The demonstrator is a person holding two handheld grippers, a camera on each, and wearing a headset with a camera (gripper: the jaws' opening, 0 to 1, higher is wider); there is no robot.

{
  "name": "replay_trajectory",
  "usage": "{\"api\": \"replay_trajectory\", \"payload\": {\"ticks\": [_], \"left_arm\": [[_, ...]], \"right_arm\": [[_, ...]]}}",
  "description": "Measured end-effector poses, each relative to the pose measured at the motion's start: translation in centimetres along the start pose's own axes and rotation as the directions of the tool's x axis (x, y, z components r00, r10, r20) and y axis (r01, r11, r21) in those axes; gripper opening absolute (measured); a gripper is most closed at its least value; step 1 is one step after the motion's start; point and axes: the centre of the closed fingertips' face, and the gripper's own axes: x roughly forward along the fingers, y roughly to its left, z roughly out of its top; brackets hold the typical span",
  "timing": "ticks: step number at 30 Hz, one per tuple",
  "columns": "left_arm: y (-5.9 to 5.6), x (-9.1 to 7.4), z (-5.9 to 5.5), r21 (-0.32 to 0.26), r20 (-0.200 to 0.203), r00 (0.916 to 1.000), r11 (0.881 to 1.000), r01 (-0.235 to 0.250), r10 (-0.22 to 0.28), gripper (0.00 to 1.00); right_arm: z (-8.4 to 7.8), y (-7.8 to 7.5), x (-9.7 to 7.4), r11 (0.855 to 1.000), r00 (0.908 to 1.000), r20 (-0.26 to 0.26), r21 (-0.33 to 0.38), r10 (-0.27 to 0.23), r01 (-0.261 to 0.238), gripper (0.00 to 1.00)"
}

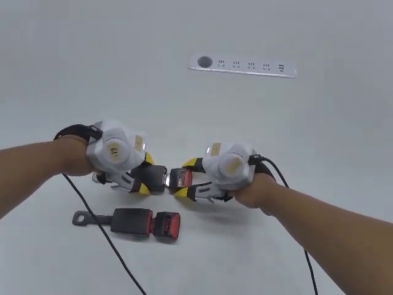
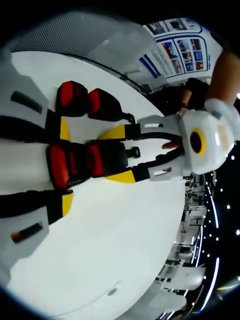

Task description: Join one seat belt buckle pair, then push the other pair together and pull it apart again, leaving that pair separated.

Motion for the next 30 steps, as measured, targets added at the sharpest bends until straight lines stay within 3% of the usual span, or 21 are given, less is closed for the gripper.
{"api": "replay_trajectory", "payload": {"ticks": [13, 27, 30], "left_arm": [[0.2, 0.2, -0.3, -0.003, 0.008, 1.0, 1.0, -0.002, 0.002, 0.35], [0.2, 0.2, -0.3, -0.018, 0.018, 0.9998, 1.0, -0.007, 0.007, 0.36], [0.2, 0.2, -0.4, -0.019, 0.019, 0.9998, 1.0, -0.007, 0.007, 0.36]], "right_arm": [[-1.2, -0.3, -1.4, 1.0, 0.9994, -0.035, -0.002, 0.0, 0.0, 0.36], [-3.0, -0.9, -3.7, 0.997, 0.9996, -0.025, 0.07, -0.012, 0.014, 0.36], [-3.6, -0.9, -4.2, 0.998, 0.9992, -0.036, 0.054, -0.019, 0.021, 0.36]]}}
